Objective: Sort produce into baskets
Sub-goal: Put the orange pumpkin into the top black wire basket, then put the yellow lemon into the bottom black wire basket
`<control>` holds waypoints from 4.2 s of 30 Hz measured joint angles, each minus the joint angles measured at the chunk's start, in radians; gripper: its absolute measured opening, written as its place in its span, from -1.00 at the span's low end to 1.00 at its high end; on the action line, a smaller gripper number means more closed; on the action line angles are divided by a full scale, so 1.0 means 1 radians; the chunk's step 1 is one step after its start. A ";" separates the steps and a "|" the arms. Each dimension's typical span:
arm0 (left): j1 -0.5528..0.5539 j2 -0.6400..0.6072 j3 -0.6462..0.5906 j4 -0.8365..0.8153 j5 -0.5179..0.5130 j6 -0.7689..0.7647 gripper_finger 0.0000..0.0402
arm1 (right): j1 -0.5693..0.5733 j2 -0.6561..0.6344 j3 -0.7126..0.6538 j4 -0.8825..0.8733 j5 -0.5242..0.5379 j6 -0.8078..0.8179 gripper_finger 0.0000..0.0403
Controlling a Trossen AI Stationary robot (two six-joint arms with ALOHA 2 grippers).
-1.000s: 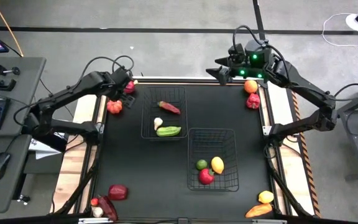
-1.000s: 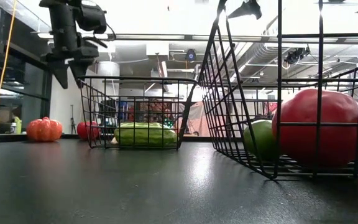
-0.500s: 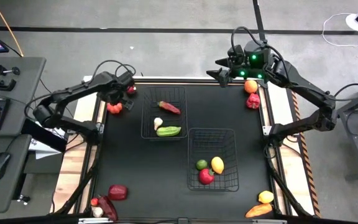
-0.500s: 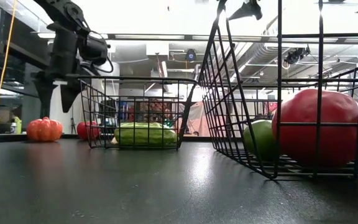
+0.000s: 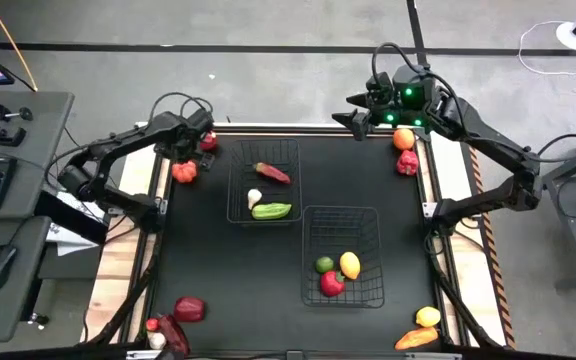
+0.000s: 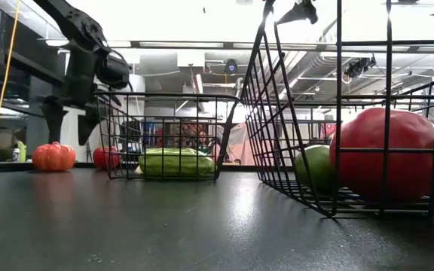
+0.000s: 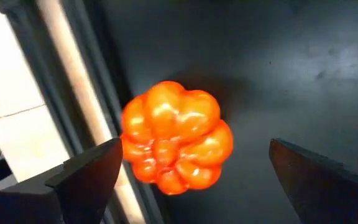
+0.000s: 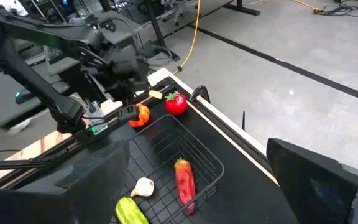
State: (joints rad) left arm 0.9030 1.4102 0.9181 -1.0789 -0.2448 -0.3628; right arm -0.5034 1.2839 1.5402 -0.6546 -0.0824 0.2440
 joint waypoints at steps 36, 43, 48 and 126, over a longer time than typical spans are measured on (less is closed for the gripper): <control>-0.104 0.150 -0.147 0.115 -0.004 -0.397 0.95 | 0.000 0.000 0.000 -0.080 0.000 -0.017 0.85; -0.136 0.072 -0.153 0.111 0.050 -0.371 0.69 | 0.000 0.000 0.000 -0.079 0.000 -0.018 0.85; -0.132 -0.093 -0.128 0.104 0.020 -0.390 0.58 | 0.000 0.000 0.000 -0.079 0.001 -0.018 0.85; -0.627 -0.110 -0.038 0.756 0.512 -0.398 0.99 | 0.000 0.000 0.000 -0.336 0.000 0.017 0.85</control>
State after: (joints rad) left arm 0.2761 1.2998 0.8799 -0.3224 0.2675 -0.7605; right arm -0.5034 1.2839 1.5402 -0.9903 -0.0821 0.2607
